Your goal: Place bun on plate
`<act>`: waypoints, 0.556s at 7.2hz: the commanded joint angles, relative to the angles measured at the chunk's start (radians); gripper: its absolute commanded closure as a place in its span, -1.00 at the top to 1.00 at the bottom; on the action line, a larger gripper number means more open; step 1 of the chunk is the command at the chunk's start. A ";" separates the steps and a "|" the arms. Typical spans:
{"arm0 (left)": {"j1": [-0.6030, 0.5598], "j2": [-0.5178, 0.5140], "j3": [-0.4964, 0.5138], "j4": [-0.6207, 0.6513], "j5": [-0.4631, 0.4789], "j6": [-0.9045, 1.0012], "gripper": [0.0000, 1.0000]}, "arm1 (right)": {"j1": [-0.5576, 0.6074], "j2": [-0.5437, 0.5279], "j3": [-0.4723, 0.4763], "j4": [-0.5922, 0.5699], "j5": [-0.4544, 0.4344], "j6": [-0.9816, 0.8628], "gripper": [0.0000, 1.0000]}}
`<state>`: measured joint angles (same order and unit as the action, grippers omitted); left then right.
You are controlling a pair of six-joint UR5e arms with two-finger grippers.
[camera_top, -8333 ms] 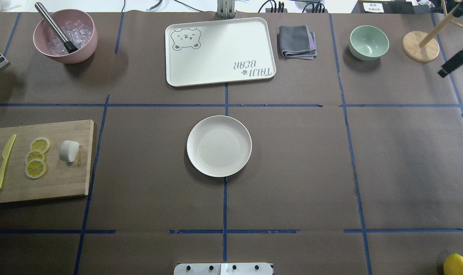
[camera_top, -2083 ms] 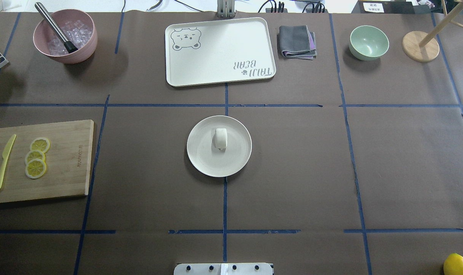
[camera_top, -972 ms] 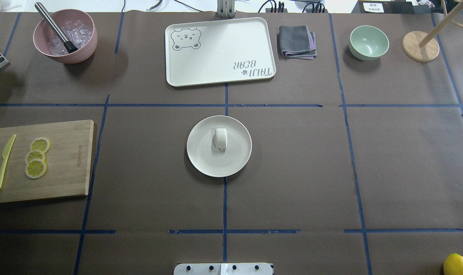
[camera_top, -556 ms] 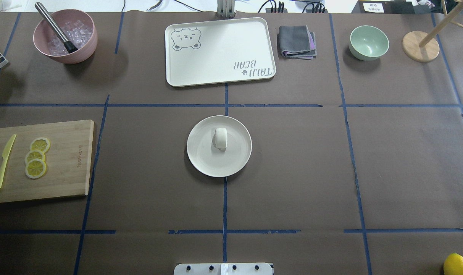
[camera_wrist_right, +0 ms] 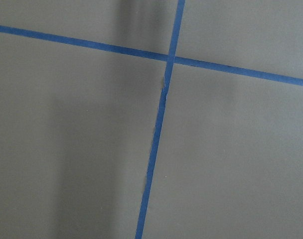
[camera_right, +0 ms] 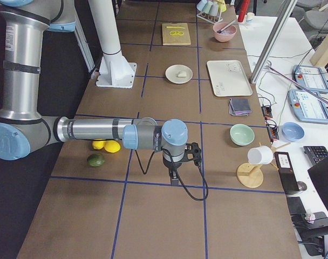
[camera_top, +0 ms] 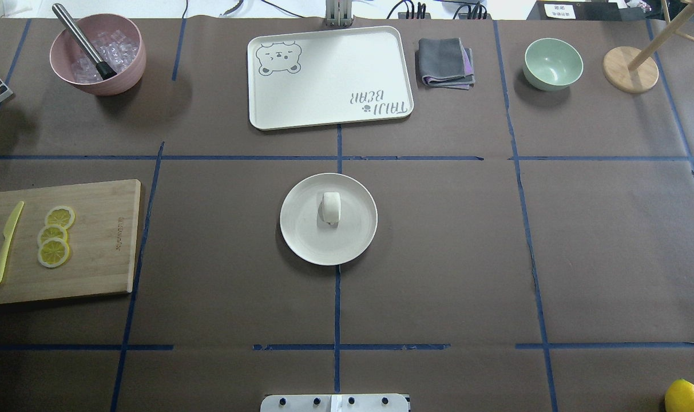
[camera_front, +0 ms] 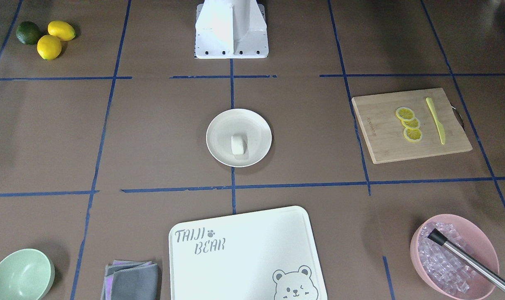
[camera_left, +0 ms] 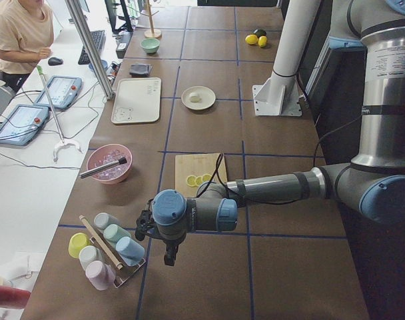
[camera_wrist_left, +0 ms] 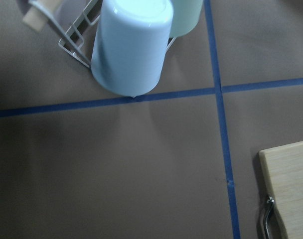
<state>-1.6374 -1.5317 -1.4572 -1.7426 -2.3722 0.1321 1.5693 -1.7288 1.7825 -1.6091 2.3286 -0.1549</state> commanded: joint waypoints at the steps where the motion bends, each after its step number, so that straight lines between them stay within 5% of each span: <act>1: 0.001 0.001 0.003 0.003 0.002 -0.003 1.00 | 0.000 0.000 0.000 0.000 0.000 0.000 1.00; 4: 0.002 0.001 0.008 0.003 0.002 -0.002 1.00 | 0.000 0.000 0.001 0.000 0.000 0.000 1.00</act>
<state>-1.6363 -1.5309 -1.4521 -1.7396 -2.3701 0.1293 1.5693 -1.7288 1.7827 -1.6091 2.3286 -0.1549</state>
